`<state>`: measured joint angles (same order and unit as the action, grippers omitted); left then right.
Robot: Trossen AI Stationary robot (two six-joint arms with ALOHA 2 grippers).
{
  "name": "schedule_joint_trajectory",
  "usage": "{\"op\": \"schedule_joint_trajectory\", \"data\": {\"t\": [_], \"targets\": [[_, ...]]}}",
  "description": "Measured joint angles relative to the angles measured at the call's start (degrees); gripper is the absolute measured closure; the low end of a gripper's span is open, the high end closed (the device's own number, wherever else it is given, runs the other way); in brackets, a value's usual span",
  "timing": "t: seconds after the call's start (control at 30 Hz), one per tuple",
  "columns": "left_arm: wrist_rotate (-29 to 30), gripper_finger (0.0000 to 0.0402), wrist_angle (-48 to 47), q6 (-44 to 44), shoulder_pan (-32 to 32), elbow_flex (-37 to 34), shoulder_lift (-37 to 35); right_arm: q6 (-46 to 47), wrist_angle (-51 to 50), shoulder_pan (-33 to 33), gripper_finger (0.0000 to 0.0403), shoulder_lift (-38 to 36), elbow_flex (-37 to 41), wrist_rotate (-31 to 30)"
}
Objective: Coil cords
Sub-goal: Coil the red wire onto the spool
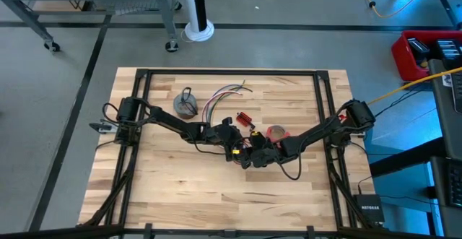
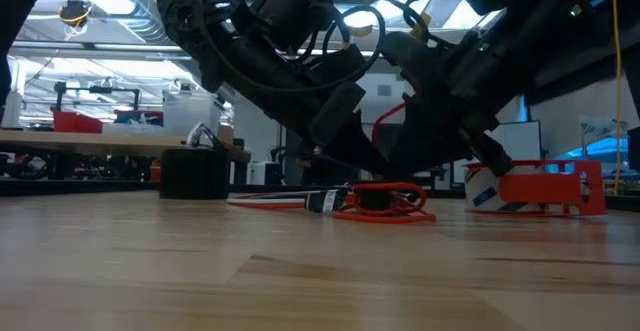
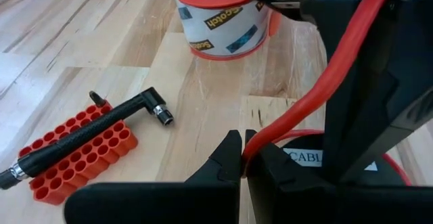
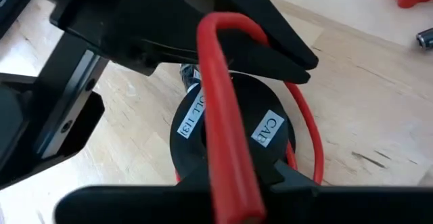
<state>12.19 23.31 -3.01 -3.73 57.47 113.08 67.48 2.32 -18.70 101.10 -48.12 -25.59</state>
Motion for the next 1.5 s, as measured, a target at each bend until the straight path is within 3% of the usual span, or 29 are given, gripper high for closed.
{"op": "schedule_joint_trajectory", "data": {"t": [0.3, 0.5, 1.17, 1.5], "targets": [[1.47, 0.0401, -0.23, 1.03, 0.11, 0.00, 0.00, 0.10, -0.67, 0.00, 0.0393, 0.00, 0.00, 1.25], [6.67, 0.0401, -1.69, 1.54, 0.24, 0.00, -0.24, 0.58, -0.80, 0.00, 0.0393, 0.00, 0.03, 1.95], [7.20, 0.0401, -28.76, -3.77, 0.20, -0.04, -8.59, 3.23, -2.28, -0.02, 0.0393, 0.04, 0.09, 5.27], [6.96, 0.0401, -32.20, -5.93, -4.85, -0.04, -8.59, 5.53, -3.51, -0.06, 0.0393, 0.04, 0.09, 5.75]]}}
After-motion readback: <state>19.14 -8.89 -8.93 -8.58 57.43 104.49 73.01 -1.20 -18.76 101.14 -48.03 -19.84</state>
